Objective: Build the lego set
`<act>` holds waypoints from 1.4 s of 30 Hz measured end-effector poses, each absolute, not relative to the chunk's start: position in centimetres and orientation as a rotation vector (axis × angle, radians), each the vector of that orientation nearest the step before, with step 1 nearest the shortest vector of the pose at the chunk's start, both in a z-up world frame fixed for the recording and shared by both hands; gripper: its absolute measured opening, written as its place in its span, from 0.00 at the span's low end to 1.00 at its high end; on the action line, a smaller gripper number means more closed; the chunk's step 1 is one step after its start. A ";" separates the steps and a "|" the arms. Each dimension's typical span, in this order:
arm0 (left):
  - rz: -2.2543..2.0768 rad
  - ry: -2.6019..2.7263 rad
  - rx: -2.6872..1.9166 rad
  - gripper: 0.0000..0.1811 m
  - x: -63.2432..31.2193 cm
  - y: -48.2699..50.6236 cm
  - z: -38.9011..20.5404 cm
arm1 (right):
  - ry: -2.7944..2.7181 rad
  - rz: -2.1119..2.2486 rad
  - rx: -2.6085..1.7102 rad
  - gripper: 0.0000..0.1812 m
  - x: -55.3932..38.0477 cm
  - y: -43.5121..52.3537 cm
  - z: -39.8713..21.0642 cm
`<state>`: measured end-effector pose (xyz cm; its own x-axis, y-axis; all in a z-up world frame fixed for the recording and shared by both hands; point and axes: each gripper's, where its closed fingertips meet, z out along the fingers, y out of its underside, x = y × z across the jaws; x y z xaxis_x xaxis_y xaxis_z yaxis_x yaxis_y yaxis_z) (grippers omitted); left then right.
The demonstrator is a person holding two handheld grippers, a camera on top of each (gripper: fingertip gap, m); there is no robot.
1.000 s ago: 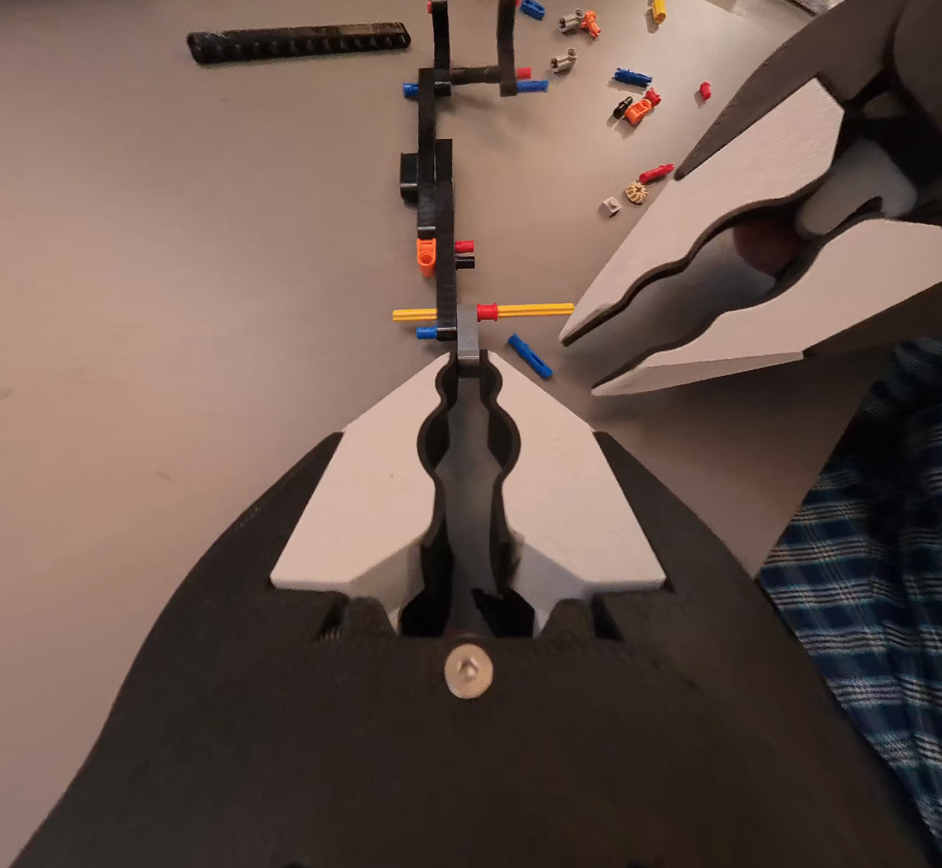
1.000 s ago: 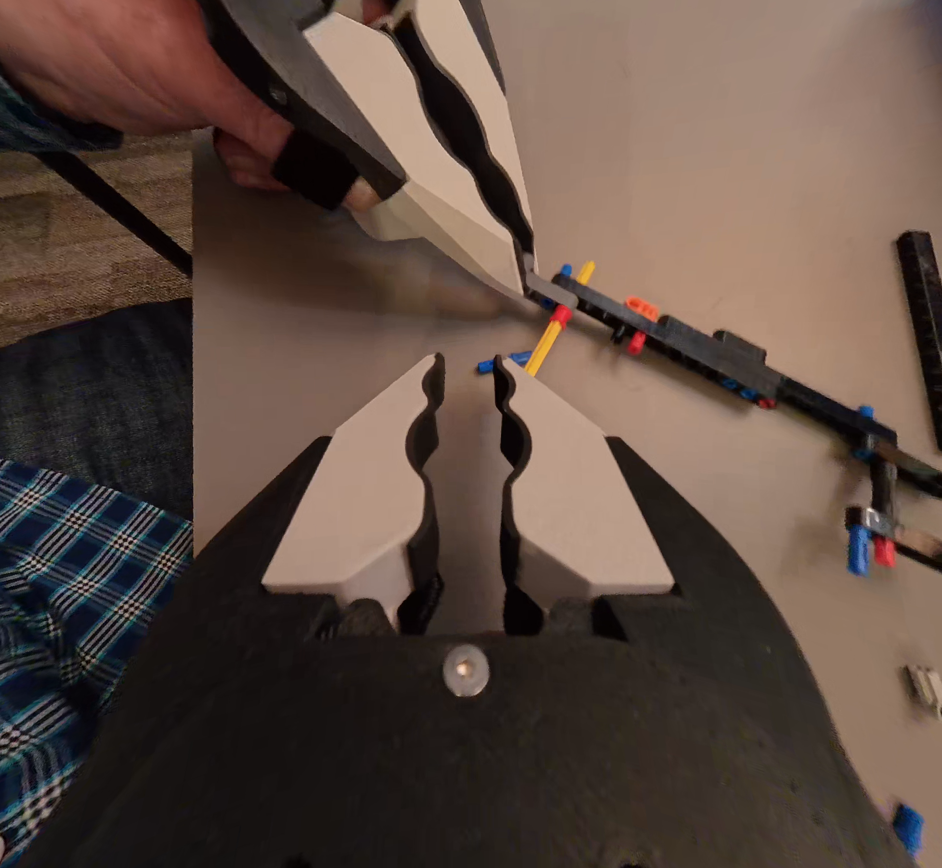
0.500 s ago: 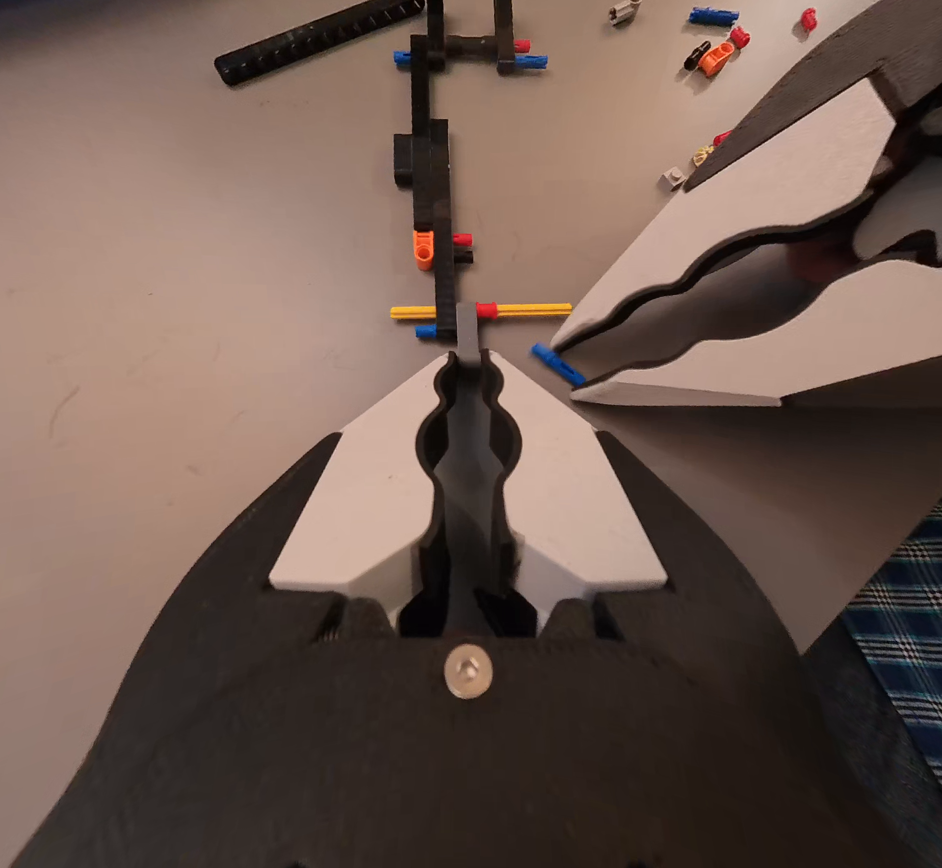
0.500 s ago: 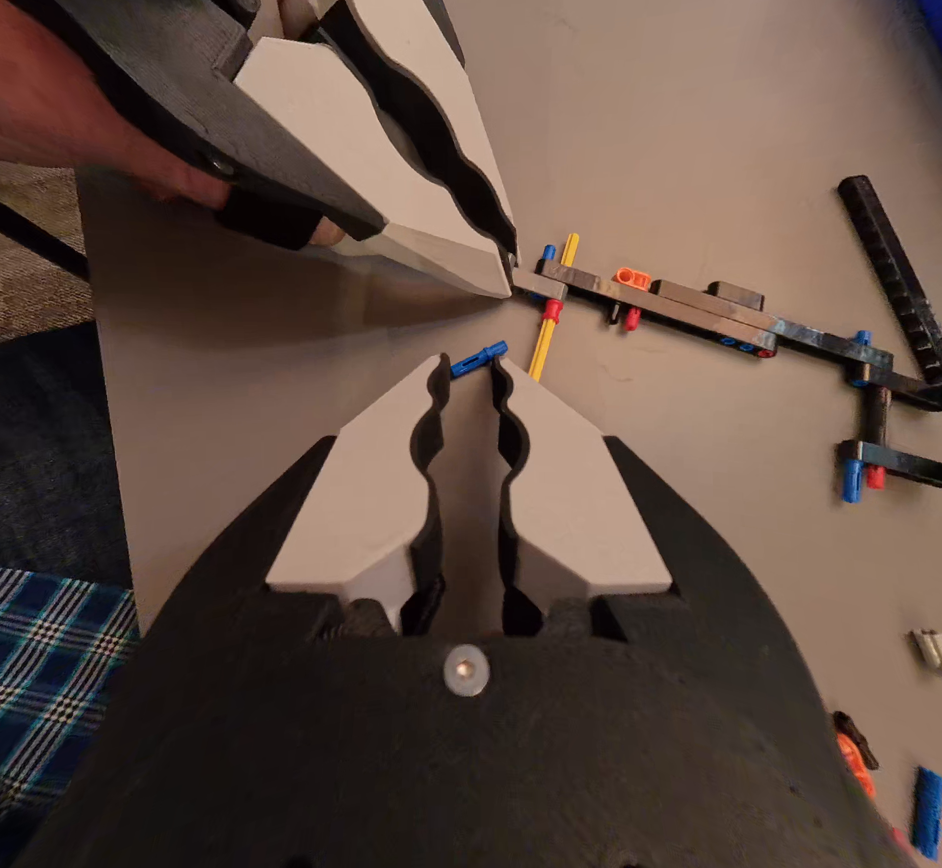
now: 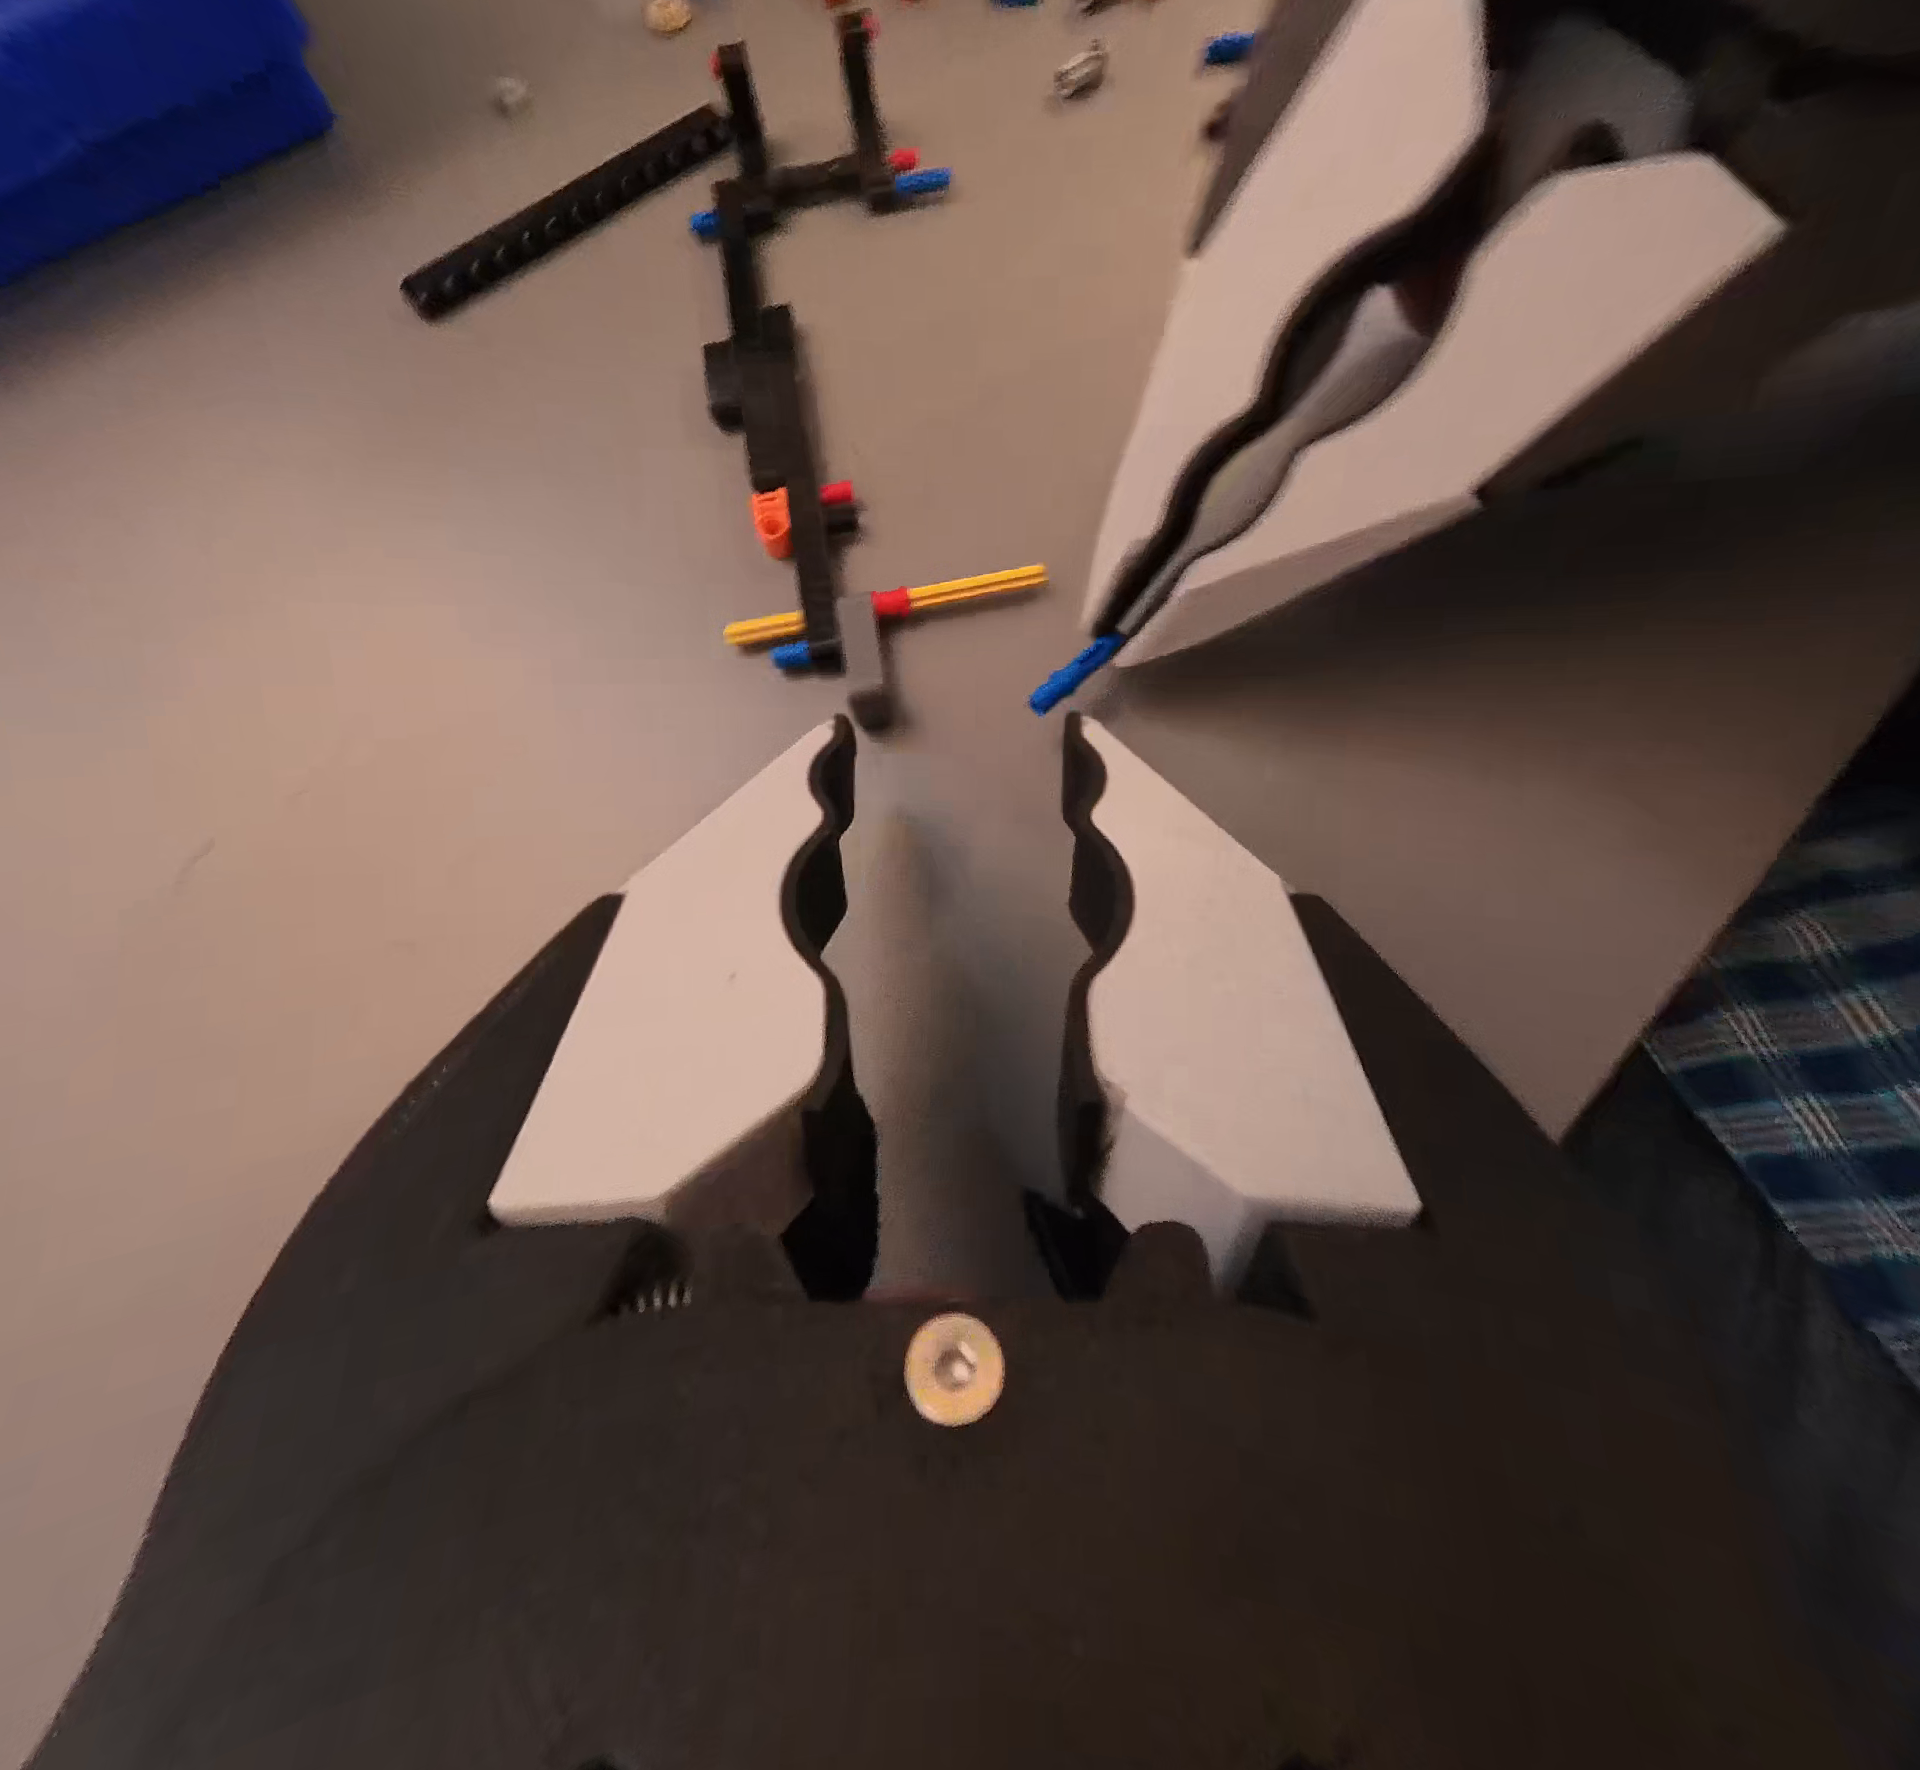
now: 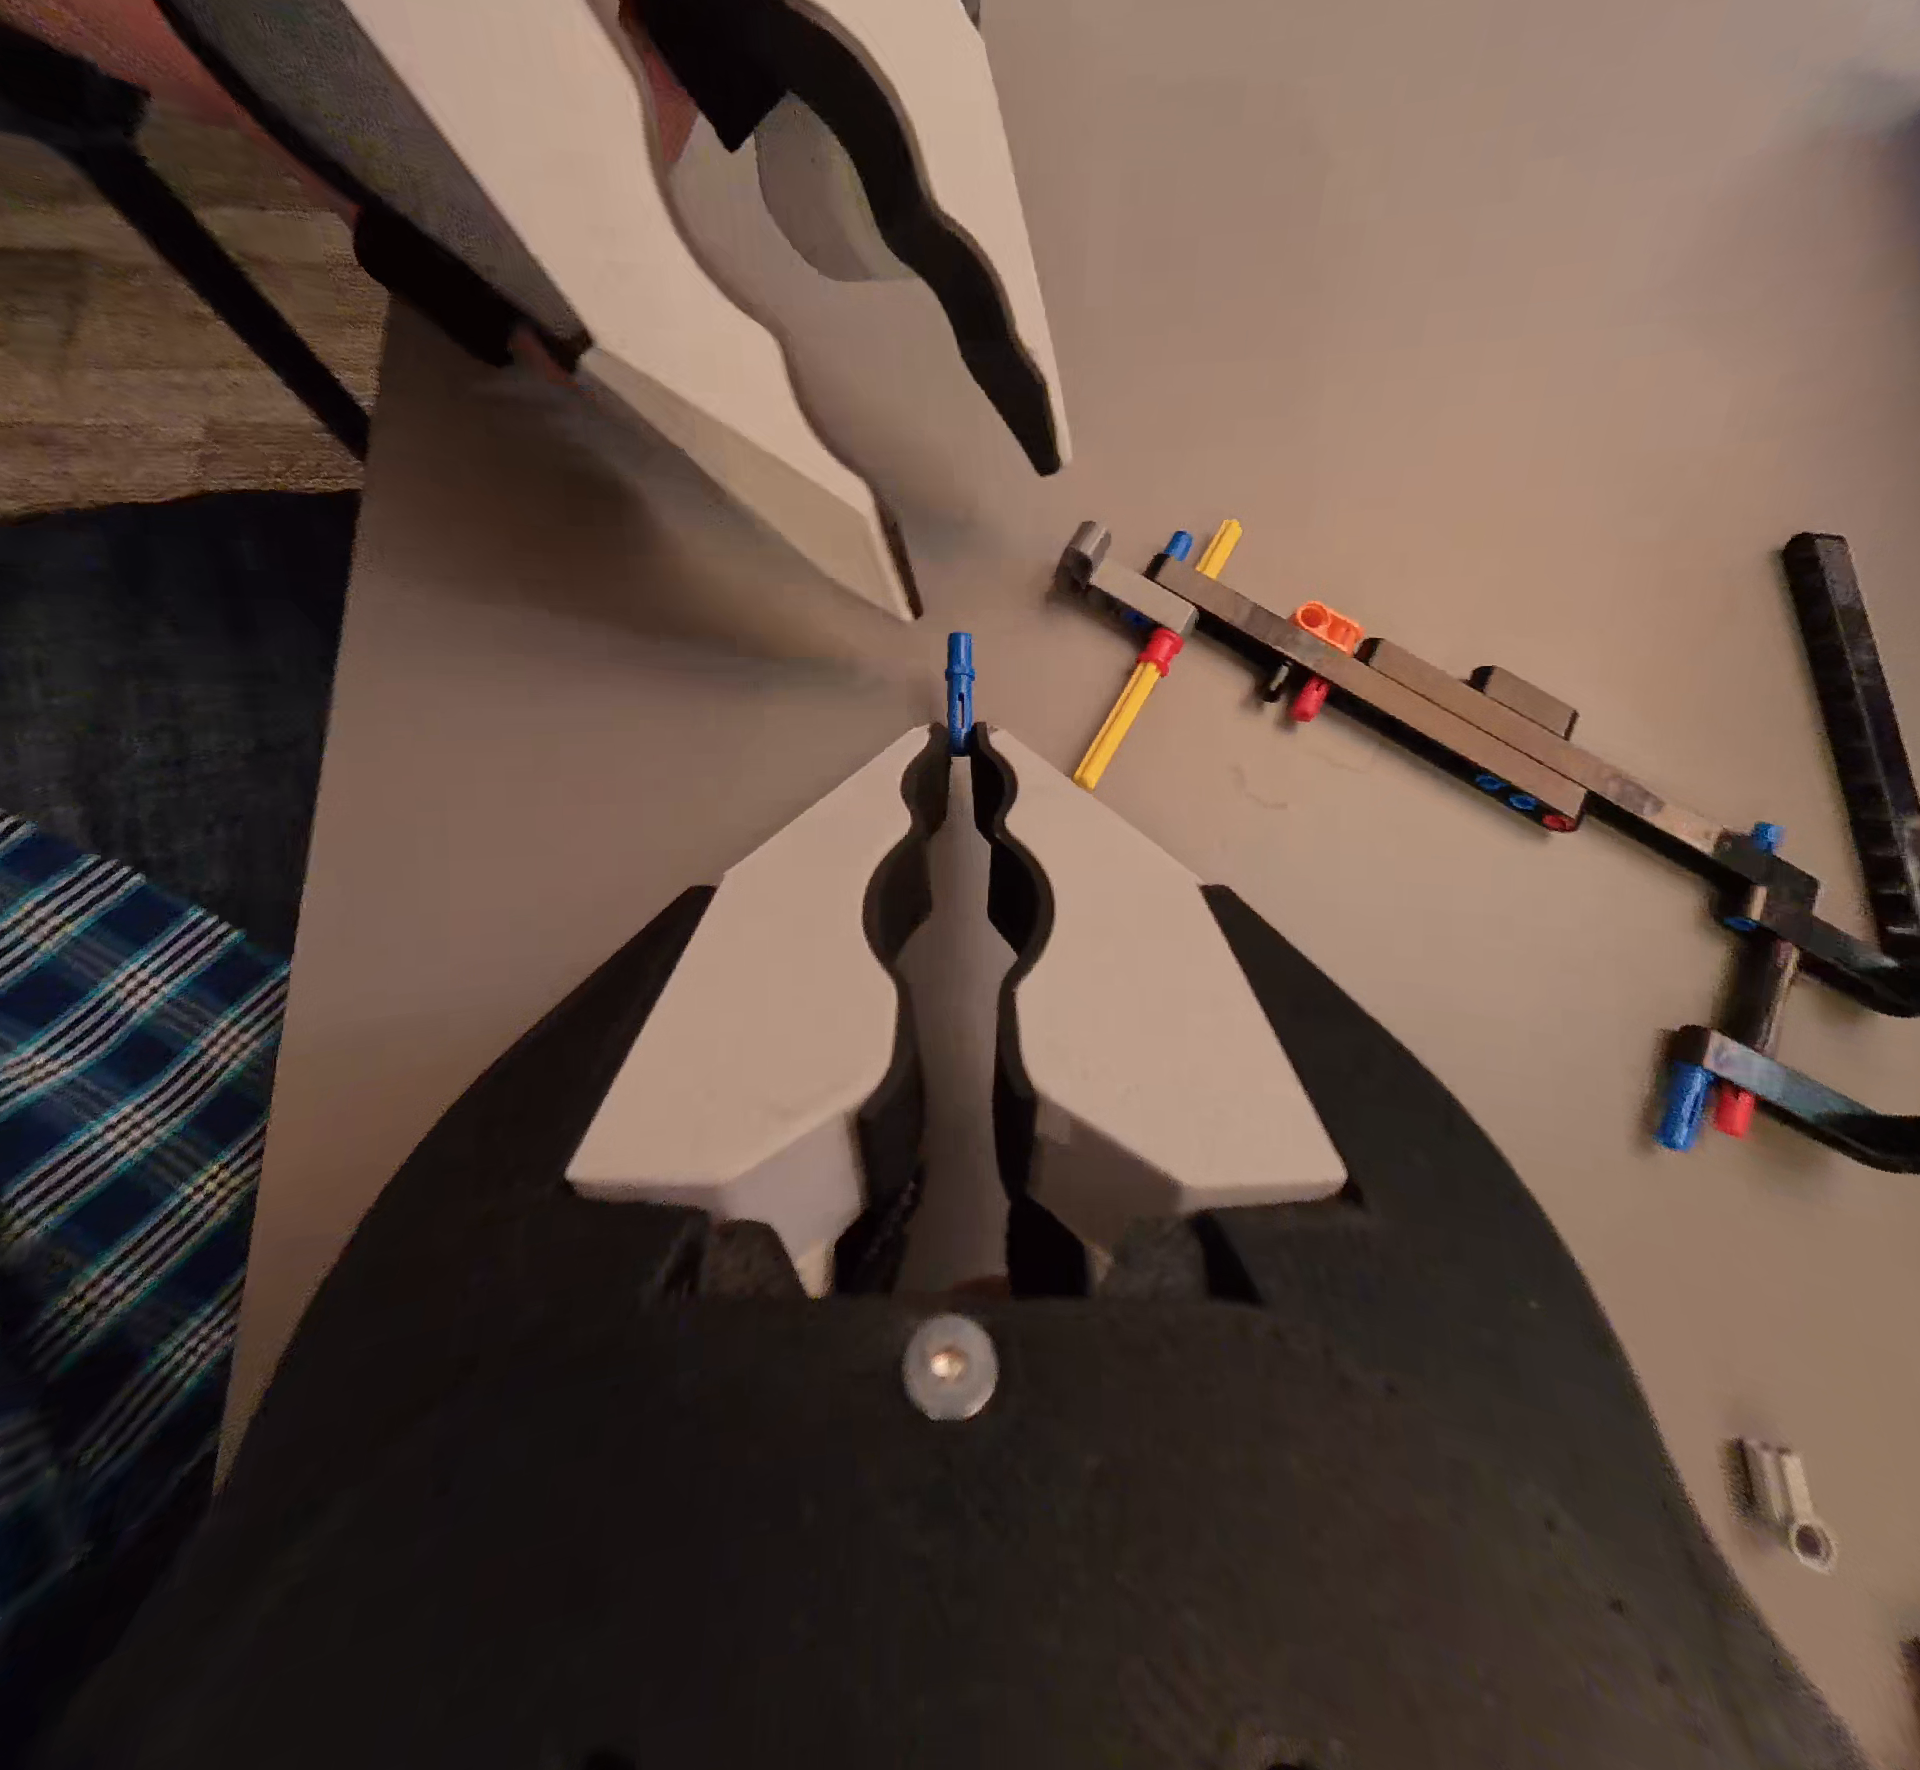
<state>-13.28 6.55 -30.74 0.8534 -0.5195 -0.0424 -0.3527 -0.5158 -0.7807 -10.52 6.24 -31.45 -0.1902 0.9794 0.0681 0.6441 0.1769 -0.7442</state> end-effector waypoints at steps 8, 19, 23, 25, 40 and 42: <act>-0.143 1.015 -2.064 0.03 -10.6 5.4 -31.3 | -2.022 0.817 -1.385 0.01 -10.0 5.2 -30.6; -0.145 1.091 -2.032 0.01 -10.0 5.1 -31.8 | -2.031 0.864 -1.385 0.04 -9.9 5.2 -30.9; -0.125 1.122 -2.024 0.01 -9.9 5.1 -32.0 | -2.055 0.862 -1.387 0.02 -9.8 5.2 -31.2; -0.140 1.112 -2.017 0.01 -9.9 5.2 -31.9 | -2.056 0.884 -1.388 0.02 -9.8 5.2 -31.1; -0.156 0.898 -2.037 0.12 -13.1 7.0 -30.0 | -1.924 0.869 -1.523 0.01 -10.8 6.2 -31.1; -0.157 0.825 -2.075 0.15 -14.5 7.8 -30.0 | -1.861 0.826 -1.575 0.01 -11.2 6.7 -31.4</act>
